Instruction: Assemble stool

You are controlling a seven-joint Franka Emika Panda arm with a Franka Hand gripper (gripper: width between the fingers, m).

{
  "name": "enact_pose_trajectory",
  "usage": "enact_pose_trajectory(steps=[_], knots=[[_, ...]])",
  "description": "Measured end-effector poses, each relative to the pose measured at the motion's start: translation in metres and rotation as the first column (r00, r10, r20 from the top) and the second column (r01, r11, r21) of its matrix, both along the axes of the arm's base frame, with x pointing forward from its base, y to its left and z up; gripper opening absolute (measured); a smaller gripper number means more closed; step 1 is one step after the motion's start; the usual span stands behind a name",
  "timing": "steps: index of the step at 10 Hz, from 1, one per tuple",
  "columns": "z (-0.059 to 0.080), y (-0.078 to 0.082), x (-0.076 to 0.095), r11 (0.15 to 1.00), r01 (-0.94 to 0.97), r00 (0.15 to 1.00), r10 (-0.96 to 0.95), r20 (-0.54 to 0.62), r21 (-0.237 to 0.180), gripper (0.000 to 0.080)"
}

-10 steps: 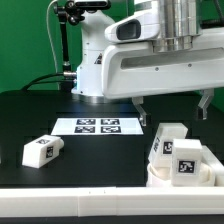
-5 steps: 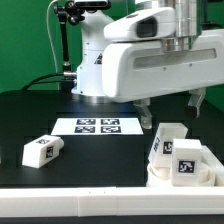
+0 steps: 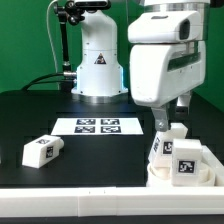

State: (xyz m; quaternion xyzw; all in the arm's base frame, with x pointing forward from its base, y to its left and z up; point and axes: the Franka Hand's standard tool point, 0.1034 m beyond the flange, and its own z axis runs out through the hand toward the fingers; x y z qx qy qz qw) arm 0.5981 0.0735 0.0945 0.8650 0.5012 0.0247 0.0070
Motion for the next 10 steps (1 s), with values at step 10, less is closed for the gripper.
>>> enact_pose_trajectory(steps=[10], knots=[[-0.017,-0.019,-0.001,0.91,-0.405,0.914,0.404,-0.037,-0.09,0.0337]])
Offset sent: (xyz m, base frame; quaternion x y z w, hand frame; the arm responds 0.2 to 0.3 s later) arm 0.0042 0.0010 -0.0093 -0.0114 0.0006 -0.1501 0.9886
